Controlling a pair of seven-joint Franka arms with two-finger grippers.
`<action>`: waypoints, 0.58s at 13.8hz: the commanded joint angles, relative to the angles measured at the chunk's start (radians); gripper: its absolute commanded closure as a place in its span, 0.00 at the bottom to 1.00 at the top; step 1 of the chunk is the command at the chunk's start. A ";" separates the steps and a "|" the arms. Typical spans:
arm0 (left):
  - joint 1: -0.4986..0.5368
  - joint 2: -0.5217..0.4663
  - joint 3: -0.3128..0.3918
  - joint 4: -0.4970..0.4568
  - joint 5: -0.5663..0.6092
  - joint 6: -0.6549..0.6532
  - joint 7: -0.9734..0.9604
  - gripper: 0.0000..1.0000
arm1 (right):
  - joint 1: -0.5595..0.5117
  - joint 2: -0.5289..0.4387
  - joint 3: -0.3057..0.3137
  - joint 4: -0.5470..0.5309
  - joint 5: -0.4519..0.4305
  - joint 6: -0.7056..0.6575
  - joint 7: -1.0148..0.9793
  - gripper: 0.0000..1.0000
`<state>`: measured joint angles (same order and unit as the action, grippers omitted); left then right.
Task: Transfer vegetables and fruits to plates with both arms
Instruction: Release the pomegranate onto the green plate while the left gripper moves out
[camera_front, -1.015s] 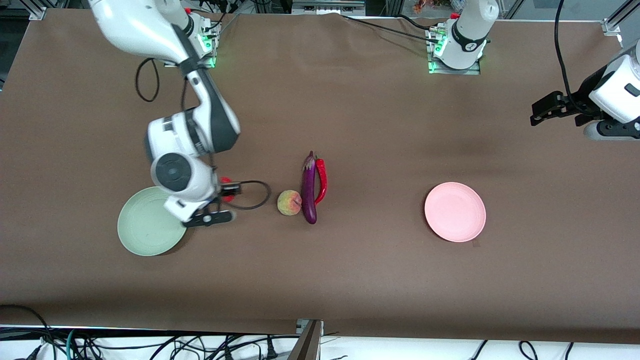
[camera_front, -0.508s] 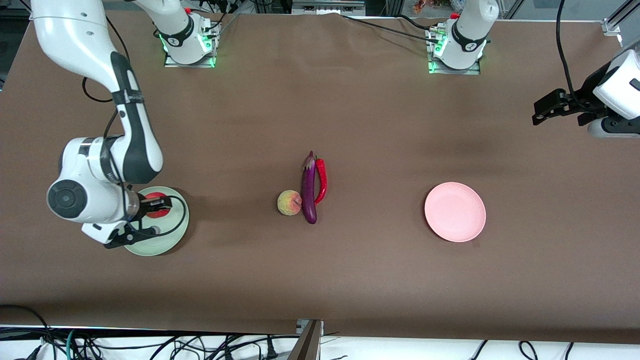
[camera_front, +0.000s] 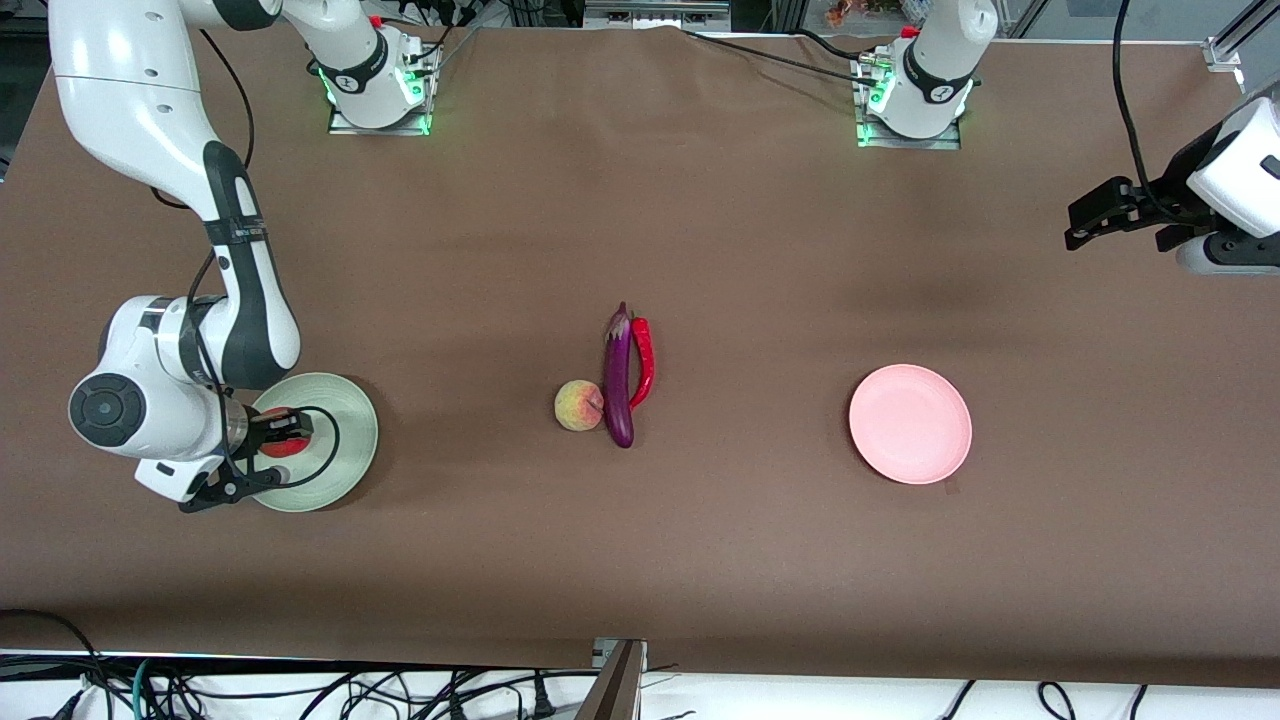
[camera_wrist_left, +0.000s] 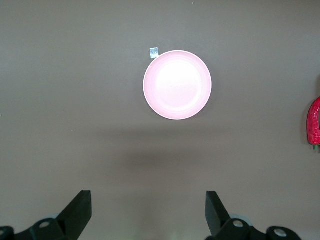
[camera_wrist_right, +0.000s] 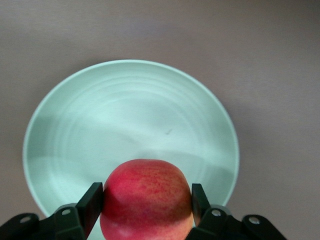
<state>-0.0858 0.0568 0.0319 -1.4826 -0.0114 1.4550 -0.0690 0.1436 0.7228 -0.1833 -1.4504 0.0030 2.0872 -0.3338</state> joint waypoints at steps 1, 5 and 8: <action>-0.005 0.017 0.002 0.033 -0.009 -0.005 0.003 0.00 | -0.041 0.004 0.013 0.001 -0.028 0.017 -0.017 0.61; -0.028 0.092 -0.001 0.054 -0.033 0.050 0.006 0.00 | -0.058 0.029 0.013 -0.005 -0.026 0.053 -0.031 0.60; -0.043 0.095 -0.004 0.076 -0.039 0.048 0.003 0.00 | -0.067 0.047 0.015 -0.010 -0.028 0.085 -0.033 0.60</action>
<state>-0.1164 0.1274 0.0243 -1.4600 -0.0299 1.5166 -0.0684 0.0932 0.7684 -0.1834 -1.4533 -0.0099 2.1464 -0.3518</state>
